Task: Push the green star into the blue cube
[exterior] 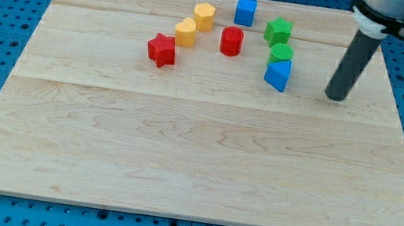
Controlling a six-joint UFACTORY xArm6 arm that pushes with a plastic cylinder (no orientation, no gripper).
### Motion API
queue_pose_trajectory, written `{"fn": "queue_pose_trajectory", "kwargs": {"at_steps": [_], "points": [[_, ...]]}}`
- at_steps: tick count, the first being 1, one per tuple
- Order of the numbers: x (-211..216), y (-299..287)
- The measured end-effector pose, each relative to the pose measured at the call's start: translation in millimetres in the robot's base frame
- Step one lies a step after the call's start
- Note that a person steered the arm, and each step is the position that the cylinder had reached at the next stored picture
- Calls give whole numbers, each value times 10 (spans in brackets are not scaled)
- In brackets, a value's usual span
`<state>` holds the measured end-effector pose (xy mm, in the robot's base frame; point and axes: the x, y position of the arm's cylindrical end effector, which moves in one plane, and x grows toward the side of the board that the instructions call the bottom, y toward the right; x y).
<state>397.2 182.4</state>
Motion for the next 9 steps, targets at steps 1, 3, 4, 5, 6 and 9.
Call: {"fn": "queue_pose_trajectory", "kwargs": {"at_steps": [1,3,4,5,6,9], "points": [[-80,-165],[-430,-109],[-668,-285],[-929,-512],[-1085,-856],[-1136,-1072]]}}
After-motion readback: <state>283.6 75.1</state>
